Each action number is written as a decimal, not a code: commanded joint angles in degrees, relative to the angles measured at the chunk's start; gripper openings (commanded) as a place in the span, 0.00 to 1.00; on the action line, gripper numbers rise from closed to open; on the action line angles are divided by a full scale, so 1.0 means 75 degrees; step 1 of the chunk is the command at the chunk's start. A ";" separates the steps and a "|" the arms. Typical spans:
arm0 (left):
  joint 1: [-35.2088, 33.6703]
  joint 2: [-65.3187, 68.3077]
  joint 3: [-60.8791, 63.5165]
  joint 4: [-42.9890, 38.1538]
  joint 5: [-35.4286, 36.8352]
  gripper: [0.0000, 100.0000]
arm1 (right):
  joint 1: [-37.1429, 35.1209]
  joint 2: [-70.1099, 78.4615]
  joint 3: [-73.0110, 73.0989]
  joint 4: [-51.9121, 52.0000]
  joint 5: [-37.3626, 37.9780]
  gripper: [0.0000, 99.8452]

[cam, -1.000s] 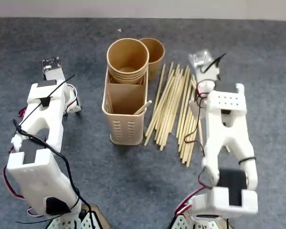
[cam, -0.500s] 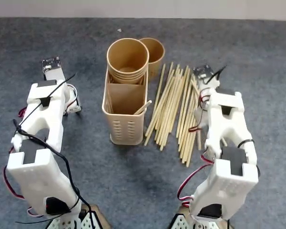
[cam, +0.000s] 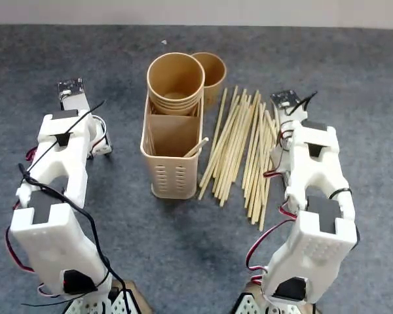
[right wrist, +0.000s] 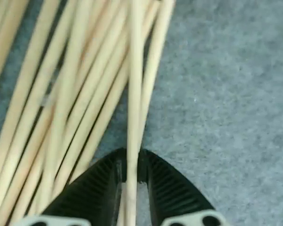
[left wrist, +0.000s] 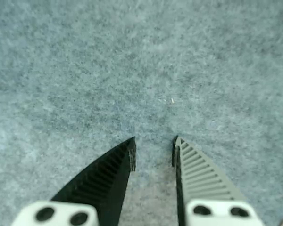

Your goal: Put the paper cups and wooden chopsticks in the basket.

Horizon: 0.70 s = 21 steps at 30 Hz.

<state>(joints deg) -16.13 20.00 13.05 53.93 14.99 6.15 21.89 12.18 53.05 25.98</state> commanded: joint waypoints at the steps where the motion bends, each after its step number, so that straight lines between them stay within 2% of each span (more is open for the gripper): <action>1: 0.0076 -0.0100 -0.0018 -0.0164 0.0105 0.16 | 0.0076 -0.0053 -0.0862 0.0721 -0.0563 0.00; 6: 0.0076 -0.0100 -0.0029 -0.0164 0.0105 0.16 | 0.0018 -0.0264 -0.3558 0.2409 -0.1477 0.00; 10: 0.0076 -0.0100 -0.0029 -0.0164 0.0105 0.16 | -0.0322 -0.1272 -0.6160 0.3616 -0.2333 0.00; 15: 0.0076 -0.0100 -0.0041 -0.0176 0.0105 0.16 | -0.1553 -0.2889 -0.8645 0.4542 -0.3188 0.00; 21: 0.0076 -0.0100 -0.0041 -0.0176 0.0105 0.16 | -0.3300 -0.4448 -0.9700 0.4507 -0.4114 0.00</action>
<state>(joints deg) -16.13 20.00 13.05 53.93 14.99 -13.63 -5.10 -56.48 86.99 -1.71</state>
